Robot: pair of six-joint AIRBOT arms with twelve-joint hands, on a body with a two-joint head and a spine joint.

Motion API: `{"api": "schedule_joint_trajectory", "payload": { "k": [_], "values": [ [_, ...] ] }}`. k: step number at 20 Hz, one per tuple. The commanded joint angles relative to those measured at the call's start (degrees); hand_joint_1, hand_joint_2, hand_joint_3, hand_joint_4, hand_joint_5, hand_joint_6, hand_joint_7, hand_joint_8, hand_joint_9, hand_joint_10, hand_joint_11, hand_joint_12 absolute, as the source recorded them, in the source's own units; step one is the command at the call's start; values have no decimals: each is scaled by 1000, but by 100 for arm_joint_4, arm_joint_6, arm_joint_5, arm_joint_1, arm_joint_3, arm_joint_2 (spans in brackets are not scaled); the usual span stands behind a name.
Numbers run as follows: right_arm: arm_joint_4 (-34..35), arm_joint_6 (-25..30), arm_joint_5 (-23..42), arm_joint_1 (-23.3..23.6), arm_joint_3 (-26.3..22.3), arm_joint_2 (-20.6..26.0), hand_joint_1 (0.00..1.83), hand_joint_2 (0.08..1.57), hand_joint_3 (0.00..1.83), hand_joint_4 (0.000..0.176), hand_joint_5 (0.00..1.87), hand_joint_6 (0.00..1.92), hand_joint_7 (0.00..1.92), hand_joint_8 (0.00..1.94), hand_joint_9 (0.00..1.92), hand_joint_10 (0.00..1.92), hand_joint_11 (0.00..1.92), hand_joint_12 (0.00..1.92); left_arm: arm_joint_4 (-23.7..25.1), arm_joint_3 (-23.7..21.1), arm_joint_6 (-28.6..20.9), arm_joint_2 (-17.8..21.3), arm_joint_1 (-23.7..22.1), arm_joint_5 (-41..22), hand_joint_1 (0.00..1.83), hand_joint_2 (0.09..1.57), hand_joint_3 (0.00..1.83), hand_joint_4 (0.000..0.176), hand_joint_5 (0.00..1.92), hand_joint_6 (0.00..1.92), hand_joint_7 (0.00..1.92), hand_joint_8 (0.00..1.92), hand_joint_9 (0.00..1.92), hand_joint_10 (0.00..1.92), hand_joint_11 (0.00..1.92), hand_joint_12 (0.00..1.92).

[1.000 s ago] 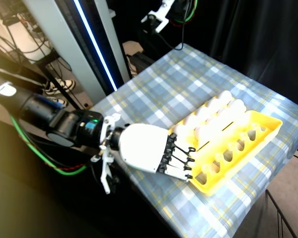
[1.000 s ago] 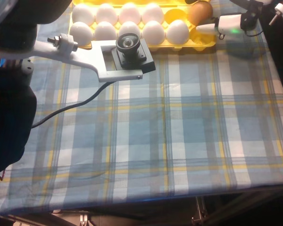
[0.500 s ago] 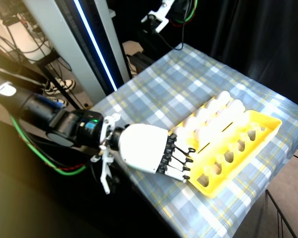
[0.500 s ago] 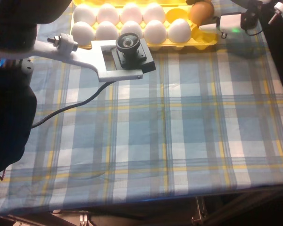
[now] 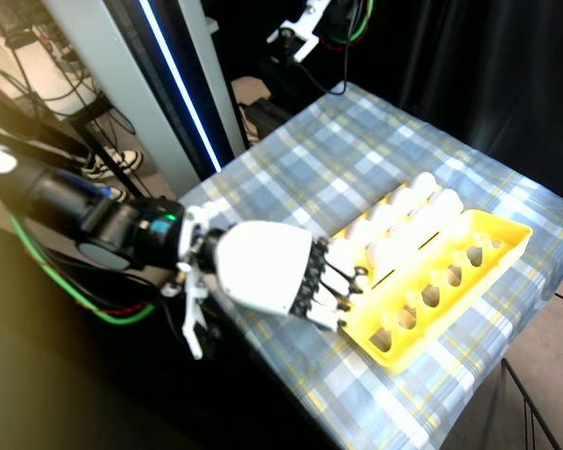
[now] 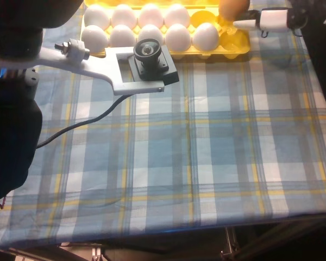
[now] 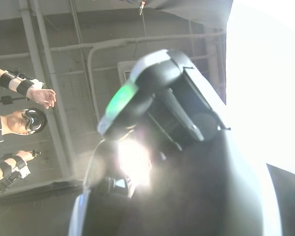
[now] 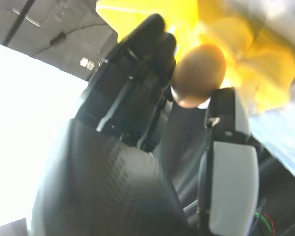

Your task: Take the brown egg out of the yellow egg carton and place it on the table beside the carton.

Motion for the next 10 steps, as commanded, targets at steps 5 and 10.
{"api": "schedule_joint_trajectory", "payload": {
  "k": [5,10],
  "values": [
    [-124,-1,1130,103,-361,257,1142,1062,0,0,862,1,961,0,1029,0,911,292,116,-38,-60,-40,-99,-424,65,1447,2,0,796,1921,1131,1921,1150,1921,872,1921],
    [-317,-1,1616,-43,-837,535,1119,1066,0,0,874,2,1008,2,997,0,815,95,117,-37,-70,-37,-99,-424,183,1414,0,0,858,1921,1165,1921,1181,1921,921,1921]
  ]
}}
